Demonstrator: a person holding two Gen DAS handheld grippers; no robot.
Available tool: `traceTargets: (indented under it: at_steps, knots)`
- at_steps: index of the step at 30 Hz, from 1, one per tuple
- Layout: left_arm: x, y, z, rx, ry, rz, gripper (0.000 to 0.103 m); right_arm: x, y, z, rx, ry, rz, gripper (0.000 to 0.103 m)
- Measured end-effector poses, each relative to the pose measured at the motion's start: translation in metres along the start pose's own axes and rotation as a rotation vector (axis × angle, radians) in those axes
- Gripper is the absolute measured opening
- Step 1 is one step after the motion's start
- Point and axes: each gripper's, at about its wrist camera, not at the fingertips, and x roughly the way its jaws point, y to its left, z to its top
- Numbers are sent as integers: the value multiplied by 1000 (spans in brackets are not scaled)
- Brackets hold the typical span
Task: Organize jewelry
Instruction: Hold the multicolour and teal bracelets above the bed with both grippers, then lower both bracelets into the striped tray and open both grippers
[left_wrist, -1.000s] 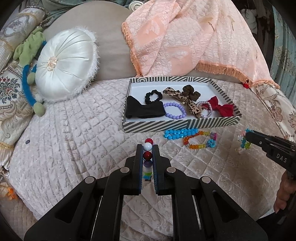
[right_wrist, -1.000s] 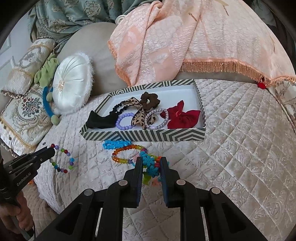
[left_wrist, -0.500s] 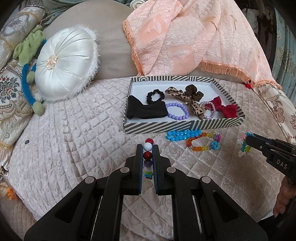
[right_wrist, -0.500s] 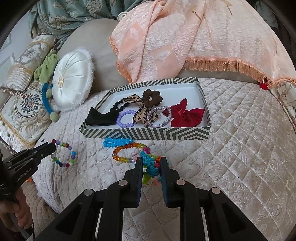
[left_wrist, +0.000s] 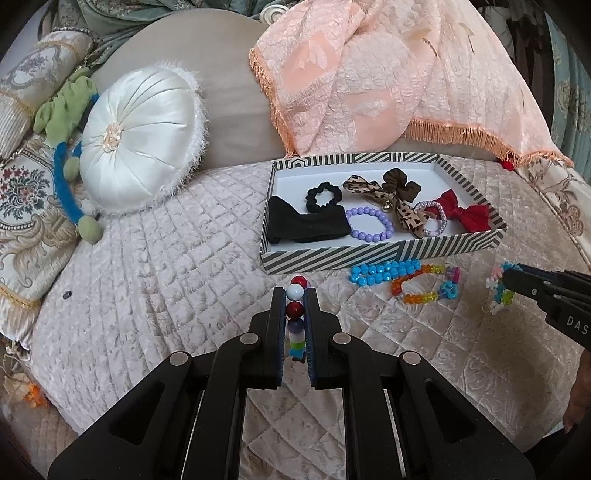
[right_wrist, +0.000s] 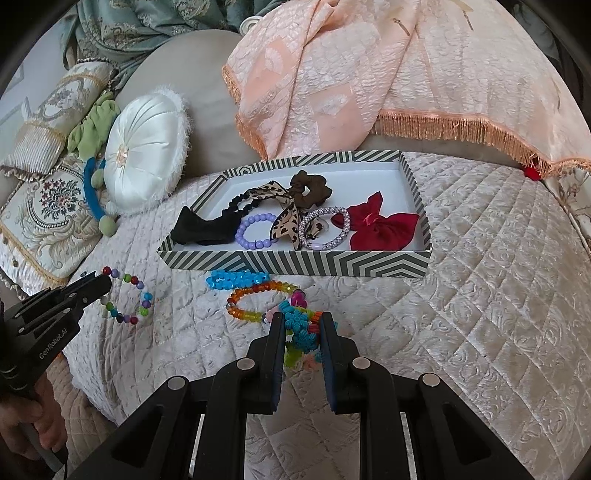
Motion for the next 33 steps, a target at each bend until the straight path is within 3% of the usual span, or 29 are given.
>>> traceTargets:
  at_steps: [9, 13, 21, 26, 29, 33]
  knots:
    - [7, 1, 3, 2, 6, -10, 8, 1, 1, 1, 1, 3, -2, 17]
    - [10, 3, 12, 3, 13, -51, 8, 4, -3, 8, 20, 5, 12, 17]
    - [25, 5, 82, -21, -6, -125, 8, 14, -23, 76, 73, -46, 6, 17]
    - [45, -12, 123, -13, -12, -190, 8, 41, -34, 91, 118, -75, 40, 17]
    - [75, -23, 136, -60, 49, -269, 8, 67, -40, 91, 131, -39, 33, 17]
    - [112, -43, 139, -74, 107, -320, 8, 86, -50, 92, 152, -16, 33, 17]
